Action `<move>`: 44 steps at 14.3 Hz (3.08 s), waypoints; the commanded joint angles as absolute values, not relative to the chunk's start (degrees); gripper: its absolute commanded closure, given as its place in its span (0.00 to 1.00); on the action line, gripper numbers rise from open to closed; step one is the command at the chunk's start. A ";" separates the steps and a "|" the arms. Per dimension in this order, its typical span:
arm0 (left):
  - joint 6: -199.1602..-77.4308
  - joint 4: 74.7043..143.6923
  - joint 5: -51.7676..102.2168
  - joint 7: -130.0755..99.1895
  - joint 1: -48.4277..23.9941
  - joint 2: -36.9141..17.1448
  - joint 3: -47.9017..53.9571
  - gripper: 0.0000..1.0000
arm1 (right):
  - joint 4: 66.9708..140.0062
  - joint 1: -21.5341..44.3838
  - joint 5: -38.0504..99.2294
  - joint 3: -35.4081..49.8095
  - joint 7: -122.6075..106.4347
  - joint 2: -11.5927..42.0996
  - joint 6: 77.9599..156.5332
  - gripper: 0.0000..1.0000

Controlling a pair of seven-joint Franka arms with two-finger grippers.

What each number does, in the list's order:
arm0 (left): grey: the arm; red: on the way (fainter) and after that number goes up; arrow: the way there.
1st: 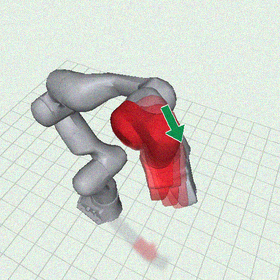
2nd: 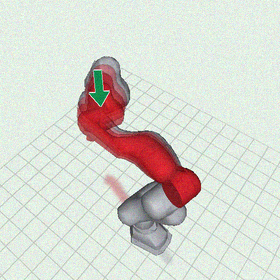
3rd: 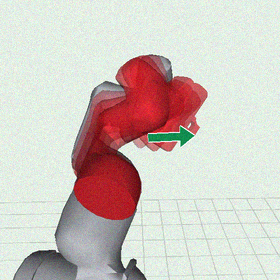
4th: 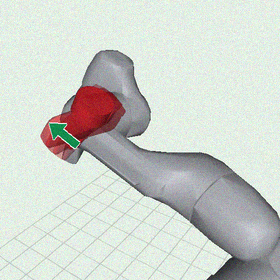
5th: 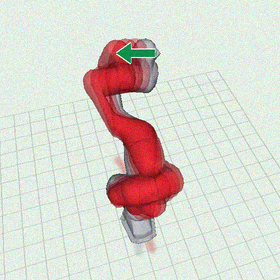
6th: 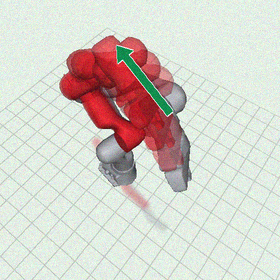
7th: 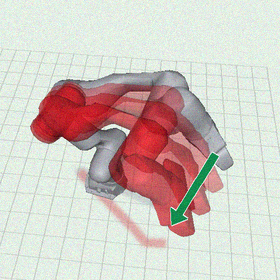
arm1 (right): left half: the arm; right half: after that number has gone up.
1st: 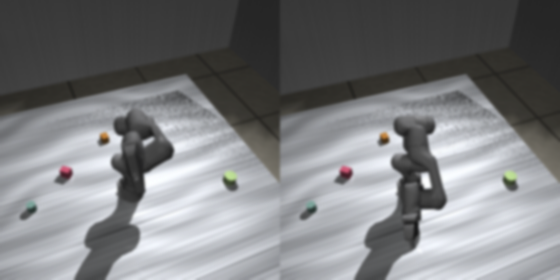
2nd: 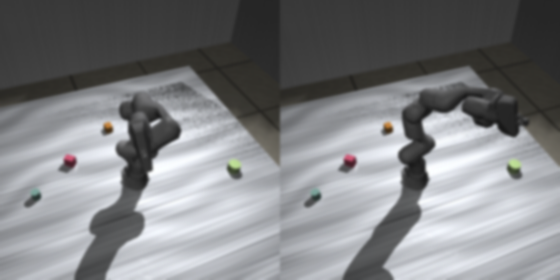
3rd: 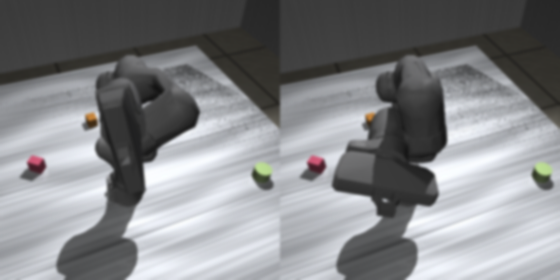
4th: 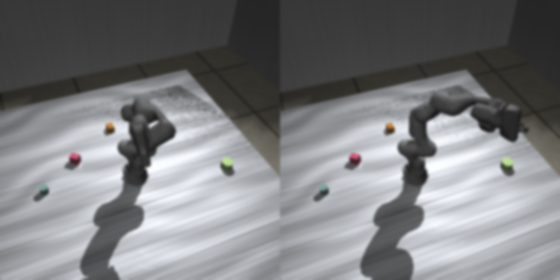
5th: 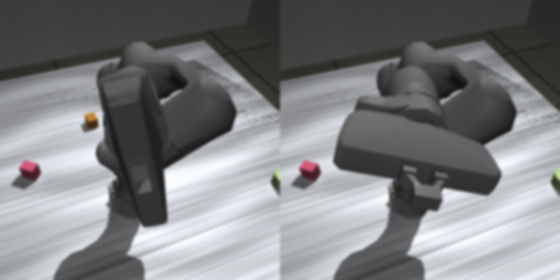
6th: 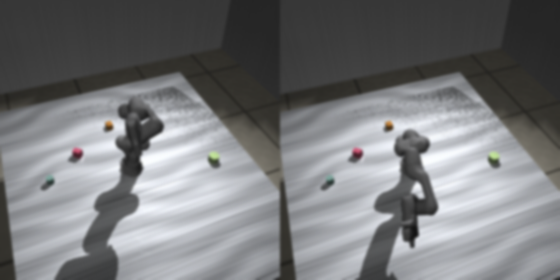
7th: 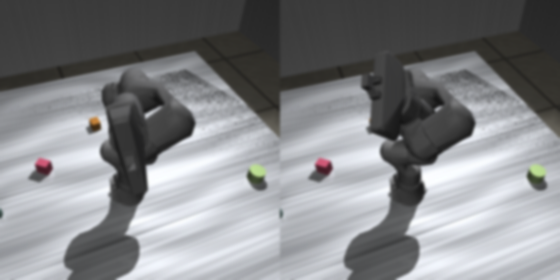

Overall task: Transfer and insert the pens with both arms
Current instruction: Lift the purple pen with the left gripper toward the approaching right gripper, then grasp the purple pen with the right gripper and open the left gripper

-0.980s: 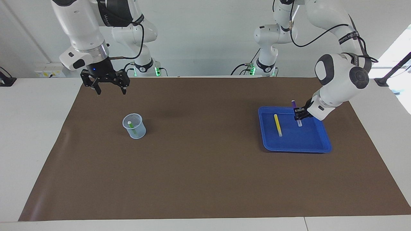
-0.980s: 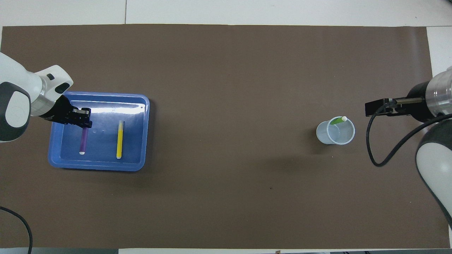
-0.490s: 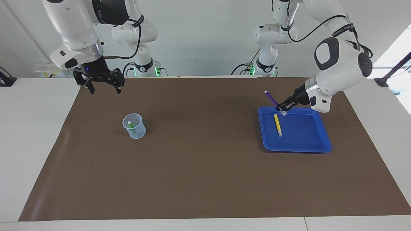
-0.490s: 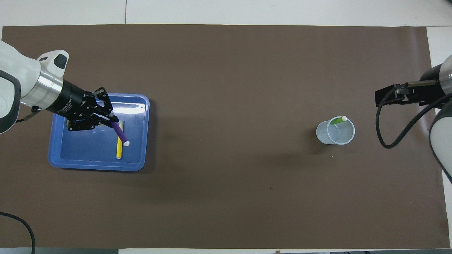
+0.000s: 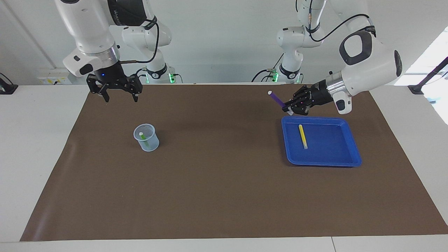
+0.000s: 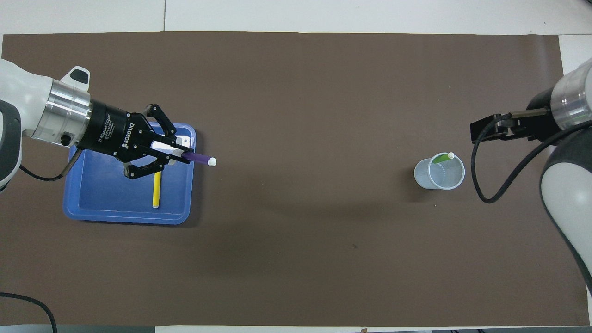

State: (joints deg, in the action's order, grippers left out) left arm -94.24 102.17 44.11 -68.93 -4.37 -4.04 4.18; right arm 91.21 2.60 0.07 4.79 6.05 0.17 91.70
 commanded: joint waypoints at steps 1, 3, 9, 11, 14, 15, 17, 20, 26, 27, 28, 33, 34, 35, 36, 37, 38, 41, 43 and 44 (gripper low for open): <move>-100.00 111.41 51.04 -70.40 -5.62 1.48 3.87 1.00 | 90.35 1.49 6.13 8.42 10.44 0.18 91.58 0.00; -103.95 116.34 54.39 -70.40 -7.46 4.38 3.87 1.00 | 90.53 2.02 9.73 11.50 12.12 0.18 93.68 0.00; -113.81 124.01 61.43 -76.36 -11.77 8.61 3.87 1.00 | 95.88 1.94 23.72 21.43 20.11 -1.40 108.87 0.00; -117.67 124.89 62.66 -79.88 -13.18 8.70 3.87 1.00 | 97.20 1.93 26.00 24.77 22.84 -1.32 113.45 0.00; -118.21 125.51 63.89 -80.51 -14.06 9.31 3.87 1.00 | 98.09 2.02 30.57 27.24 23.03 0.52 118.37 0.00; -118.21 125.59 64.33 -80.68 -14.15 9.32 3.87 1.00 | 98.09 2.02 31.19 27.94 23.11 1.40 119.52 0.00; -118.21 125.86 64.42 -80.68 -14.15 9.40 3.87 1.00 | 98.09 2.11 31.38 29.35 23.20 3.15 121.89 0.00; -118.47 125.95 65.04 -81.21 -14.15 9.40 3.87 1.00 | 97.74 2.11 31.38 31.11 24.25 6.31 125.41 0.00; -118.83 126.21 65.13 -81.30 -14.15 9.58 3.87 1.00 | 98.09 2.11 31.29 32.52 25.84 7.47 126.74 0.00; -118.83 126.21 65.13 -81.30 -14.15 9.58 3.87 1.00 | 98.17 2.20 31.29 32.61 25.84 7.38 126.65 0.00; -118.83 126.21 65.13 -81.30 -14.15 9.58 3.87 1.00 | 98.17 2.20 31.29 32.69 26.01 7.30 126.65 0.01; -118.83 126.21 65.13 -81.30 -14.06 9.58 3.87 1.00 | 98.00 2.20 31.20 33.31 26.63 7.29 125.08 0.47; -118.74 126.21 65.13 -81.30 -14.06 9.58 3.87 1.00 | 98.00 2.20 31.03 33.31 26.63 7.29 125.07 0.63; -118.74 126.30 65.13 -81.30 -14.06 9.67 3.87 1.00 | 98.09 2.20 30.59 33.31 26.63 7.29 125.16 0.77; -118.74 126.30 65.13 -81.30 -14.06 9.75 3.87 1.00 | 98.09 2.20 30.50 33.31 26.63 7.29 125.68 0.86; -118.65 126.30 65.13 -81.30 -14.06 9.76 3.87 1.00 | 98.09 2.20 30.32 33.31 26.46 7.29 126.21 0.89; -118.65 126.30 65.13 -81.30 -14.06 9.76 3.87 1.00 | 98.00 2.20 29.97 33.31 26.19 7.38 126.30 0.90; -118.74 126.39 65.13 -82.08 -14.06 9.84 3.78 1.00 | 98.09 2.20 29.45 33.31 26.10 7.38 127.44 1.00; -118.74 126.39 65.13 -82.44 -14.15 9.84 3.78 0.80 | 98.09 2.20 28.13 33.31 26.10 7.38 127.44 1.00; -118.83 126.39 65.13 -82.35 -14.59 10.19 3.87 0.01 | 98.09 2.20 27.95 33.31 26.19 7.38 127.44 1.00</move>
